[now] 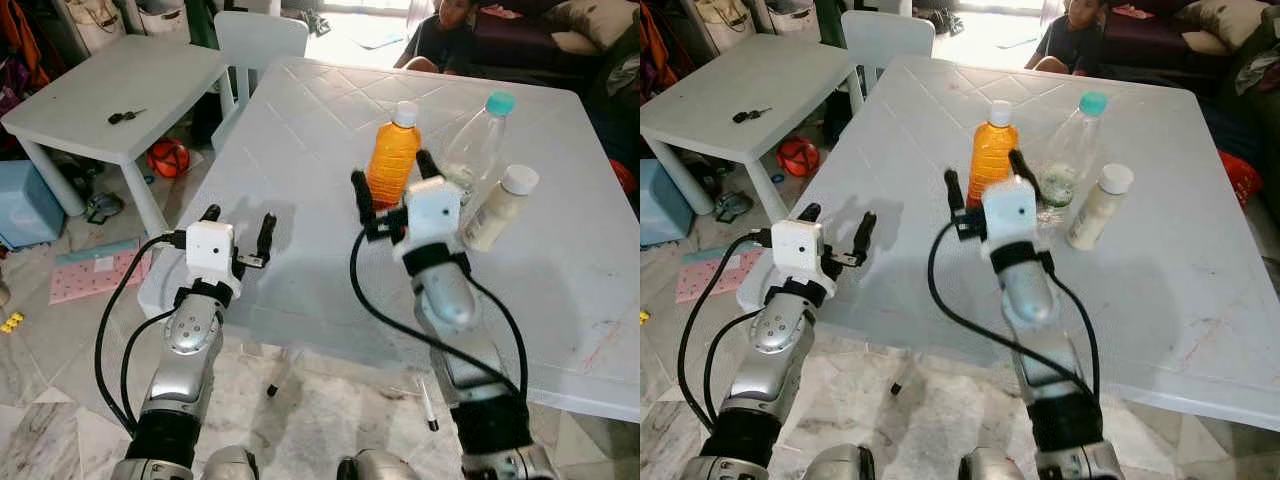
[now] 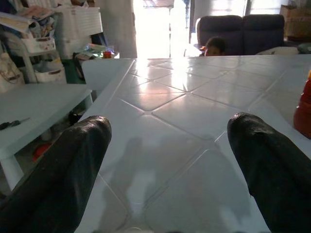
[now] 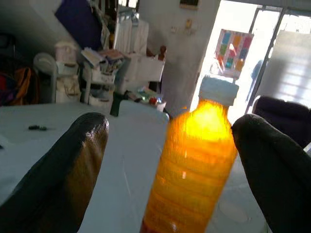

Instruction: Restocking fridge

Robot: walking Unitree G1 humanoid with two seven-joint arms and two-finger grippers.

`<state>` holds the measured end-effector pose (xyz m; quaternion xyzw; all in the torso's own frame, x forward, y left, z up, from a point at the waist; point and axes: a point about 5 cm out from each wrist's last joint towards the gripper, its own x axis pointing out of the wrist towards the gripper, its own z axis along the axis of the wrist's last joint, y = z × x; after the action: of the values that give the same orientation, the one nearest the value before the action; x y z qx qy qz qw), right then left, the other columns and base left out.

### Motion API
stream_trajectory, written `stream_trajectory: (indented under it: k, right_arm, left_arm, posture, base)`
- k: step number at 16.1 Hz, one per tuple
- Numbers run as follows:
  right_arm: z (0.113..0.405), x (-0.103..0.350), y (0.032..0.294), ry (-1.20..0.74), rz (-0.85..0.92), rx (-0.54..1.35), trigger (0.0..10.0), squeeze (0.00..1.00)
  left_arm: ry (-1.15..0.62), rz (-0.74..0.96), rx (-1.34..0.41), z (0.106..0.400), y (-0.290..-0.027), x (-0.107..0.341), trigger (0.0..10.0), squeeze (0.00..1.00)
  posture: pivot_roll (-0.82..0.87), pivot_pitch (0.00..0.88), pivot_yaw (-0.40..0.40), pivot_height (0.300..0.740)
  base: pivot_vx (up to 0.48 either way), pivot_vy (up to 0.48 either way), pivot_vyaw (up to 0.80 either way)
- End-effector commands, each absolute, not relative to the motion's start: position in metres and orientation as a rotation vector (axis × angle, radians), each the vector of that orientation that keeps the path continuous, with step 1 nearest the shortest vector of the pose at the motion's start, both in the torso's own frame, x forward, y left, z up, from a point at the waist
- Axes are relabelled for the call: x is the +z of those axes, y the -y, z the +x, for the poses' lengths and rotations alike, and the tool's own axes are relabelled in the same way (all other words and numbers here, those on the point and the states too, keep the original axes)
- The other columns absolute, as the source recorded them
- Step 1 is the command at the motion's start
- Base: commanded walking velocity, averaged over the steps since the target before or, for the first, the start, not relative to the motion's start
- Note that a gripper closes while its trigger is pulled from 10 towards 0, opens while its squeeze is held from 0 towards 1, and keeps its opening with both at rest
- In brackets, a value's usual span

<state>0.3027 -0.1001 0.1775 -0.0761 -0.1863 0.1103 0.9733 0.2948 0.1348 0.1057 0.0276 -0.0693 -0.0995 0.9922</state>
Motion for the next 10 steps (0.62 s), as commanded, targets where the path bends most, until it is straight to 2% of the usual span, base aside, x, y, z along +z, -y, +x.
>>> stream_trajectory:
  k: [1, 5, 10]
  right_arm:
    - [0.310, 0.186, 0.102, 0.398, -0.150, 0.206, 10.0, 0.00]
    - [0.320, 0.200, 0.100, 0.439, -0.156, 0.178, 10.0, 0.00]
    - [0.329, 0.212, 0.113, 0.470, -0.159, 0.082, 10.0, 0.00]
  left_arm:
    - [0.153, 0.058, -0.220, 0.295, -0.131, 0.110, 10.0, 0.00]
    - [0.152, 0.056, -0.230, 0.295, -0.130, 0.110, 10.0, 0.00]
    - [0.148, 0.053, -0.240, 0.293, -0.130, 0.110, 10.0, 0.00]
  posture:
    - [-0.04, 0.074, -0.015, 0.740]
    - [-0.04, 0.070, -0.016, 0.740]
    - [-0.03, 0.080, 0.000, 0.740]
  base:
    - [0.000, 0.000, 0.00]
    - [0.000, 0.000, 0.00]
    - [0.000, 0.000, 0.00]
